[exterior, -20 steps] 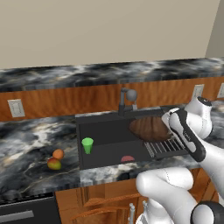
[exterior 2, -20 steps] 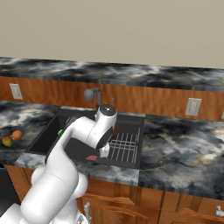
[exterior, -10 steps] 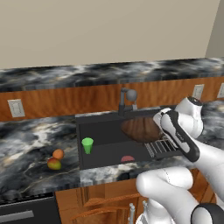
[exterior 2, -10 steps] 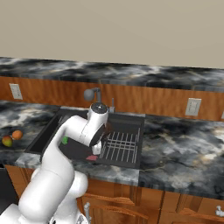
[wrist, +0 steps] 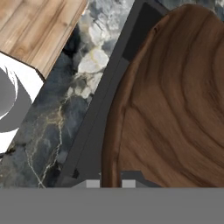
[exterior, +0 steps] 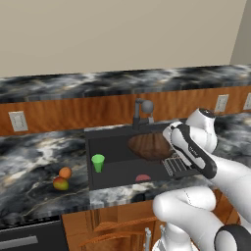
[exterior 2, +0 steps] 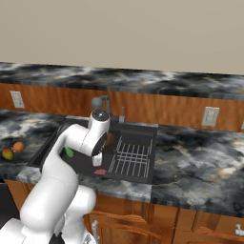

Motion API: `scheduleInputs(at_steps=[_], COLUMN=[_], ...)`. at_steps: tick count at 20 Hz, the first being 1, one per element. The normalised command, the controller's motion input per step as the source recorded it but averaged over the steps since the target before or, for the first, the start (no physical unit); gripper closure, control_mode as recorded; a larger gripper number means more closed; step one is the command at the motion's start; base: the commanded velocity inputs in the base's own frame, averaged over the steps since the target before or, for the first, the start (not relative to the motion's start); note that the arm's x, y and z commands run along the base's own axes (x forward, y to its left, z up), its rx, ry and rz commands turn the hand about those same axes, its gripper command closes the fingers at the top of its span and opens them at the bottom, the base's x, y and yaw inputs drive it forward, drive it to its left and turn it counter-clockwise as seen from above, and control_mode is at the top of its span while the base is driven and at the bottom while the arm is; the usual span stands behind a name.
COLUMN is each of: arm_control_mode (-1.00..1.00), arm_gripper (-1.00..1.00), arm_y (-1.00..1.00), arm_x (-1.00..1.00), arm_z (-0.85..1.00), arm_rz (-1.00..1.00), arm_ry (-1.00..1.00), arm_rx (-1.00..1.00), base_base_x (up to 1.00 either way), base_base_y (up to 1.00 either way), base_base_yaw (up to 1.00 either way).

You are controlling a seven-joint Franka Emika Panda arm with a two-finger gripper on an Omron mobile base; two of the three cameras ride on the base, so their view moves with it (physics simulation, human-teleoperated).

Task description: Remove the mango and tangerine from the sink. Then move the bowl and cup from the counter to the sink for washing.

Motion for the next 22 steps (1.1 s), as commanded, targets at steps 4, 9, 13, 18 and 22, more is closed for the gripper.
scheduleInputs(at_steps=[4,9,13,18,22], arm_control_mode=[-1.0,-1.0,-1.0,-1.0,-1.0], arm_gripper=[1.0,1.0,1.0,1.0,1.0], arm_y=[0.28,0.22,0.18,0.17,0.15], arm_x=[0.1,0.09,0.06,0.05,0.06], arm_z=[-0.05,-0.05,-0.09,-0.09,-0.08], arm_rz=[0.0,0.0,0.0,0.0,0.0], arm_ry=[0.04,0.04,0.03,0.02,0.03], arm_rx=[0.02,0.01,0.0,0.0,0.0], base_base_x=[0.0,0.0,0.0,0.0,0.0], base_base_y=[0.0,0.0,0.0,0.0,0.0], base_base_yaw=[0.0,0.0,0.0,0.0,0.0])
